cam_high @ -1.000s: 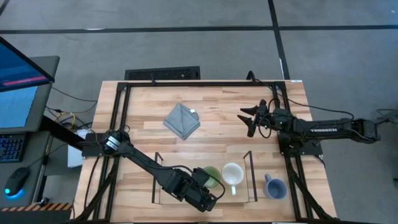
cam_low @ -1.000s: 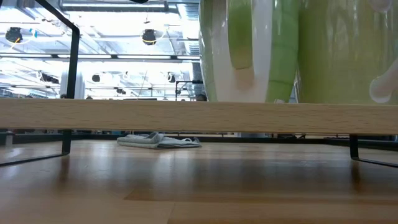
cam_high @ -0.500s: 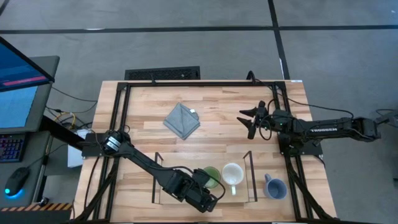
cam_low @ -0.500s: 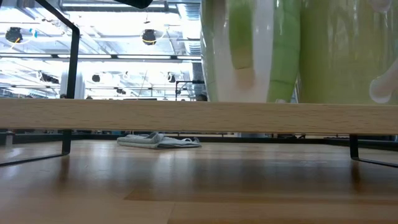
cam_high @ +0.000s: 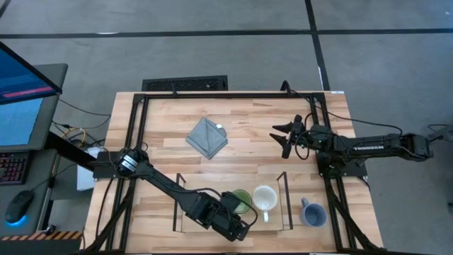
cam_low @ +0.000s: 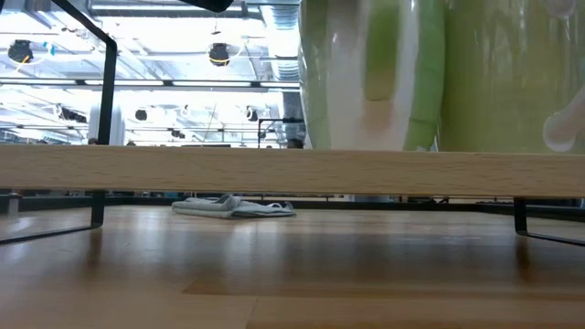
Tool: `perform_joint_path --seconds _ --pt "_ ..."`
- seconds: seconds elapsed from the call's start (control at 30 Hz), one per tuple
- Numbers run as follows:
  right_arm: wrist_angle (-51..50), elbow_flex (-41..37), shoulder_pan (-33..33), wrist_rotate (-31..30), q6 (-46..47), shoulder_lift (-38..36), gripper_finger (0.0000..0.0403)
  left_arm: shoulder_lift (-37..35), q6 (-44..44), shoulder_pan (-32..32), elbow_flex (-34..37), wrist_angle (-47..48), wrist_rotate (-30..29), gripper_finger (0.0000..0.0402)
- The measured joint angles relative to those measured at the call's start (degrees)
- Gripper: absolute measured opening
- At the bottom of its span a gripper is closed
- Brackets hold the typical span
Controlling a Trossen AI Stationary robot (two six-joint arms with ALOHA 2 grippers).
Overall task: Stack small to large cups/mugs on shelf
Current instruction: Put the green mug on the shelf
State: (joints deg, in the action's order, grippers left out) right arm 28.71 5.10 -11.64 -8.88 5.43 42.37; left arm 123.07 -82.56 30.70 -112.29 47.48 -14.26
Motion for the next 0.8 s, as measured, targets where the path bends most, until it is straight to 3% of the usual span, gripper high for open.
perform_joint_path --seconds 0.8 --pt "-1.71 0.0 0.0 0.0 -0.96 0.0 0.0205 0.0 4.35 -1.86 0.0 -1.83 0.2 0.0076"
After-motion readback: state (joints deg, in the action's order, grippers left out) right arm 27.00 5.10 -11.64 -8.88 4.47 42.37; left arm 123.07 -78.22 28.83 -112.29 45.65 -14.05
